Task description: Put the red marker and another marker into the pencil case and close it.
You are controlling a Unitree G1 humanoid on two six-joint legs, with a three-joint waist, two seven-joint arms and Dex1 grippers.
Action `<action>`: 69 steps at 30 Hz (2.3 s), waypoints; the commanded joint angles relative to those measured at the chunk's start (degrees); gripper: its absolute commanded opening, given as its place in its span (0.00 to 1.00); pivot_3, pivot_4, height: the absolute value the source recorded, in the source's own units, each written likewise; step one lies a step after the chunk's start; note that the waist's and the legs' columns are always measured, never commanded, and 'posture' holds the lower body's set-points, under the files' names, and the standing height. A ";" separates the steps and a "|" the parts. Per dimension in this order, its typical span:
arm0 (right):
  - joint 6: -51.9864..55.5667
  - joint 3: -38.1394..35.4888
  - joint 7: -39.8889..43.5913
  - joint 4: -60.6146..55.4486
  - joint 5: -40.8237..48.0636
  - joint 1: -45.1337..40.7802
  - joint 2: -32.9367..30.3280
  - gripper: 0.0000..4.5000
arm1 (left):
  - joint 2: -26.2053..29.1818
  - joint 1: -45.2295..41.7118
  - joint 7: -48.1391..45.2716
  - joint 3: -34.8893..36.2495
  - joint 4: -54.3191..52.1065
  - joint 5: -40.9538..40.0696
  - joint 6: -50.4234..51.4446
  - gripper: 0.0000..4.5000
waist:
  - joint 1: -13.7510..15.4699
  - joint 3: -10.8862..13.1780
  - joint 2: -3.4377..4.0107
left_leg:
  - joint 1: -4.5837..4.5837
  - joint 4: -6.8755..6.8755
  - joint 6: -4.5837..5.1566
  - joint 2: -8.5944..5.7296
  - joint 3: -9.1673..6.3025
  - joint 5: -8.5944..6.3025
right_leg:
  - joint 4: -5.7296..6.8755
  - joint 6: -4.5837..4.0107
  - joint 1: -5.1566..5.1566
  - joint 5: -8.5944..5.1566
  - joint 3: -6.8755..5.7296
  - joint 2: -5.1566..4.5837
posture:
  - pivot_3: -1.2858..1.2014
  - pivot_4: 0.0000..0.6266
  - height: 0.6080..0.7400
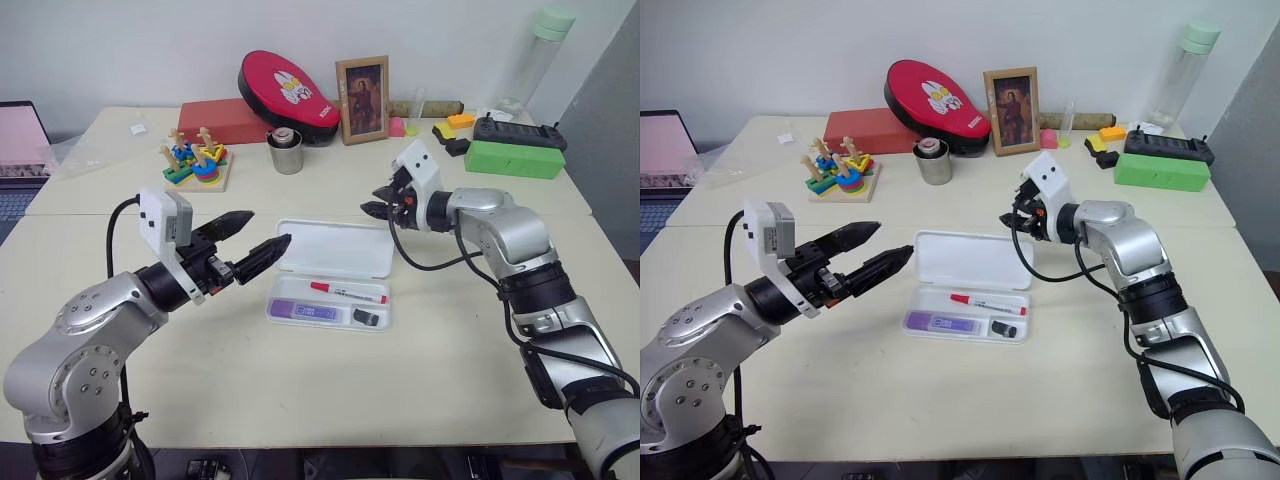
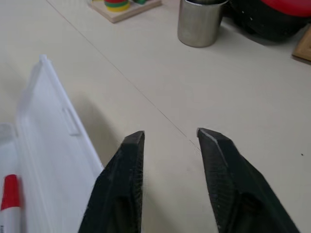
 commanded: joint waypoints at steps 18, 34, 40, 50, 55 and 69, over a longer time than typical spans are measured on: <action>-0.77 2.55 17.13 -21.40 1.55 8.29 -3.81 0.01 | 6.95 0.92 2.09 -1.79 -1.01 -5.58 -4.21 1.00 | -0.01 0.00 0.00 | 0.01 -0.03 0.17 0.00 0.00 -0.09 | 0.00 0.00 0.00 0.00 0.00 0.00 | 0.52 0.24 1.00; -19.62 3.22 6.68 16.02 -15.14 -3.48 0.62 0.01 | 8.76 0.37 2.90 -3.32 -1.37 -8.37 -5.06 1.00 | -0.17 0.00 0.00 | 0.02 -0.11 0.00 0.00 0.04 0.00 | -0.04 0.00 -0.04 0.00 0.03 0.00 | 0.52 0.24 1.00; -18.29 0.64 12.55 12.64 -12.08 -3.15 1.03 0.01 | 9.12 0.60 3.34 -3.73 -1.49 -8.20 -5.55 1.00 | -0.29 0.00 0.00 | 0.02 -0.11 -0.01 0.01 0.04 0.01 | -0.03 0.00 -0.04 0.00 0.04 0.00 | 0.52 0.24 1.00; -14.77 -0.13 26.28 -5.46 -4.69 2.16 -3.30 0.01 | 9.94 0.35 3.61 -5.06 -0.61 -7.69 -6.58 1.00 | -0.06 0.00 0.00 | 0.03 -0.11 0.00 0.01 0.04 0.00 | -0.04 0.00 -0.01 0.00 0.03 0.00 | 0.52 0.24 1.00; -14.56 -2.35 19.22 0.64 -7.11 -0.91 -0.82 0.01 | 10.12 -0.13 3.47 -5.72 0.01 -7.47 -7.19 1.00 | -0.15 0.00 0.00 | 0.04 -0.08 0.13 0.01 0.04 -0.07 | 0.01 0.00 -0.01 0.00 0.03 0.00 | 0.52 0.24 1.00; -21.47 1.62 23.01 9.45 -12.33 -0.69 -0.68 0.01 | 10.18 0.15 3.87 -6.61 -0.28 -7.28 -8.34 1.00 | -0.14 0.00 0.01 | 0.03 -0.15 -0.02 0.01 0.07 0.02 | -0.06 -0.02 -0.05 0.01 0.07 0.00 | 0.52 0.24 1.00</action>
